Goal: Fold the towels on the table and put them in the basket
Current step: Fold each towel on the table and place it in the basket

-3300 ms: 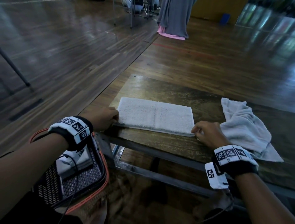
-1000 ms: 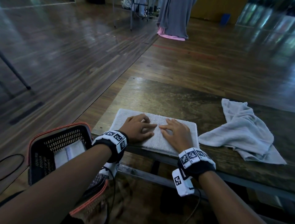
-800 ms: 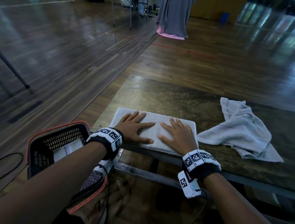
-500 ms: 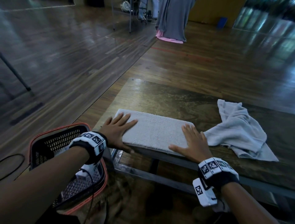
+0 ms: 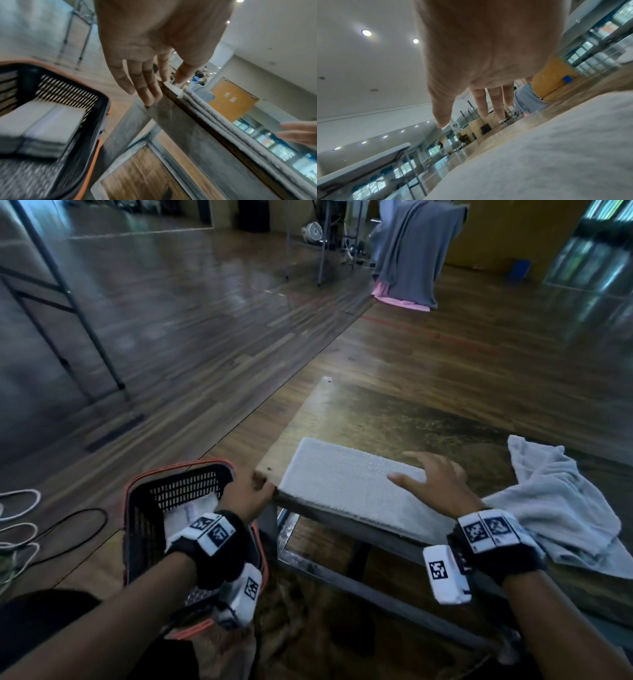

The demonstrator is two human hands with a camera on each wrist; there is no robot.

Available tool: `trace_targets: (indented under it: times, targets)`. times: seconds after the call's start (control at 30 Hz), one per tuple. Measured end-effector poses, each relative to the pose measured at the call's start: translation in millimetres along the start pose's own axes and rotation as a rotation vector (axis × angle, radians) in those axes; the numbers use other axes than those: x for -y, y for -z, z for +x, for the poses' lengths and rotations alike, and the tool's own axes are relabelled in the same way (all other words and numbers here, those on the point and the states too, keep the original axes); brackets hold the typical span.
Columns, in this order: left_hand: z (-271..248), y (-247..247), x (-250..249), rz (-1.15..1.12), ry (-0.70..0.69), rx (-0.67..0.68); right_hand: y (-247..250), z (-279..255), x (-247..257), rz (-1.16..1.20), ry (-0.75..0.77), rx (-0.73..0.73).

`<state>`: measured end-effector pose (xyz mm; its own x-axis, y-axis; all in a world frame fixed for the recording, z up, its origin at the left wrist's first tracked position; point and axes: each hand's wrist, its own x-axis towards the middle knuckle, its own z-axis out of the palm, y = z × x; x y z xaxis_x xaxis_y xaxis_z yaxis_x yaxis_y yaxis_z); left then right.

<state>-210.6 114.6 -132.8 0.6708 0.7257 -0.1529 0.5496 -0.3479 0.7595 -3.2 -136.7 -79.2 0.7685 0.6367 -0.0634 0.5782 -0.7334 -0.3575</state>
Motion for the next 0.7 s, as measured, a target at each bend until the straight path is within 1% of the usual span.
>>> trace_targets:
  times: [0.07,0.17,0.23,0.33,0.4,0.5,0.6,0.67,0.7]
  targets:
    - [-6.6,-7.2,5.0,-0.198,0.106,0.026,-6.8,14.2,31.7,-0.021,0.049,0.079]
    - [-9.7,-18.0,-1.3,-0.552,0.264,0.005,-19.5,40.4,72.5,0.002,0.102,0.194]
    - [-7.6,-23.8,-8.5,-0.648,0.274,-0.047,-29.2,62.5,94.4,-0.041,0.106,0.216]
    - [-3.0,-27.4,-15.2,-0.654,0.235,-0.123,-43.1,96.1,118.3,-0.137,0.096,0.270]
    - [0.1,-29.6,-16.0,-0.612,0.246,-0.144,-50.7,115.1,127.6,-0.167,0.100,0.294]
    - [3.6,-31.8,-15.0,-0.575,0.247,-0.086,-55.4,134.2,135.8,-0.137,0.092,0.306]
    - [6.2,-26.9,-15.5,-0.512,0.196,-0.010,-51.0,142.9,140.9,-0.107,0.167,0.376]
    - [5.8,-19.0,-18.5,-0.467,0.172,0.015,-40.6,145.1,142.3,-0.034,0.217,0.356]
    - [5.2,-13.5,-21.7,-0.454,0.166,0.001,-32.5,145.0,142.8,0.029,0.234,0.329]
